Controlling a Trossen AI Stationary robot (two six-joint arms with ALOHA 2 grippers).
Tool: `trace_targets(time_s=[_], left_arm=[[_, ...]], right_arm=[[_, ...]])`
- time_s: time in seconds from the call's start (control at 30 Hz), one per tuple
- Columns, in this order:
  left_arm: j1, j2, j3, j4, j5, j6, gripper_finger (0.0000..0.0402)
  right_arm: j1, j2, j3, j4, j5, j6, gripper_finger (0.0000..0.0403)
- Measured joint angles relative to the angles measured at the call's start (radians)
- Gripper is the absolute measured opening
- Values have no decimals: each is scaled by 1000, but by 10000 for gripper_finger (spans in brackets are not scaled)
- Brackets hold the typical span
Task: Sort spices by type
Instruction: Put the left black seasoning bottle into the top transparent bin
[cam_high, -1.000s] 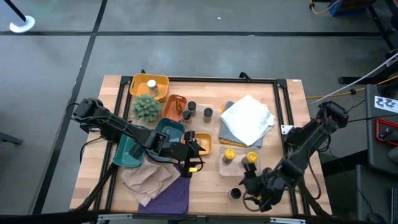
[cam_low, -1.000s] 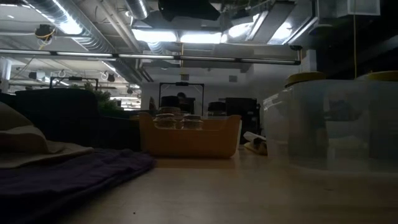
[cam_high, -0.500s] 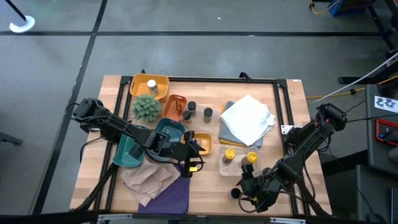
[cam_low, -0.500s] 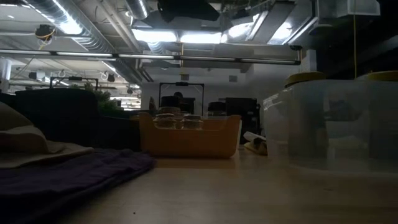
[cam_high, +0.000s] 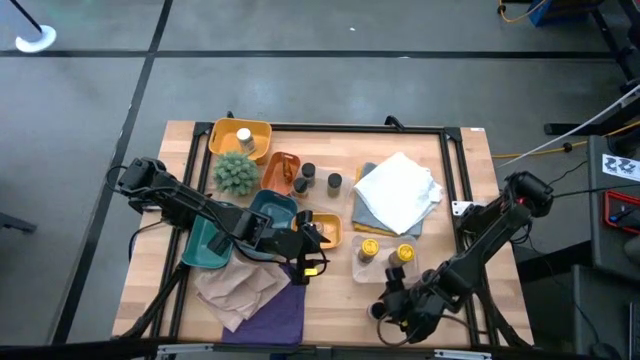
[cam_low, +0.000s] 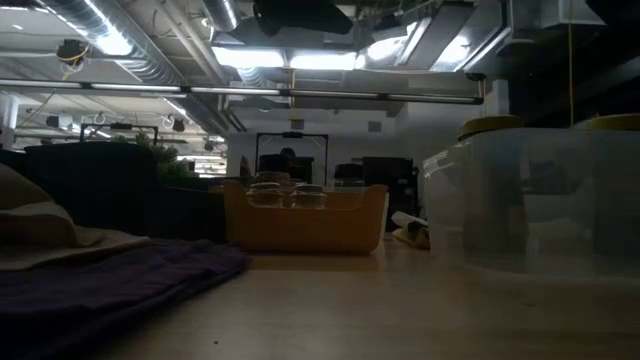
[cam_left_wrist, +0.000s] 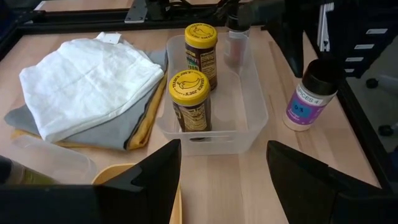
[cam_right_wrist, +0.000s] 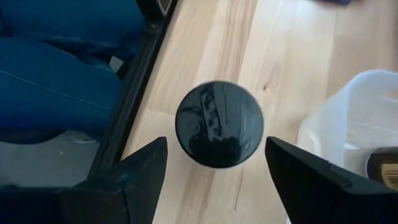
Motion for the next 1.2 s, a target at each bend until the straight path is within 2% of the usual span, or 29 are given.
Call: trace_targets(time_s=[0.53,0.77,0.93,1.07,1.2], left_arm=[[0,0,0,1,0,2,221],[0,0,0,1,0,47,221],[1,-3,0,1,-1,55,221],[4,-40,-1,-11,-9,55,221],[7,-112,-1,-72,-30,51,221]], right_arm=[[-8,134,0,139,6,-53,269],[-17,144,0,176,1,-52,212],[-23,145,0,179,5,-48,212],[-40,142,0,208,1,-44,212],[-73,136,32,225,-70,-51,215]])
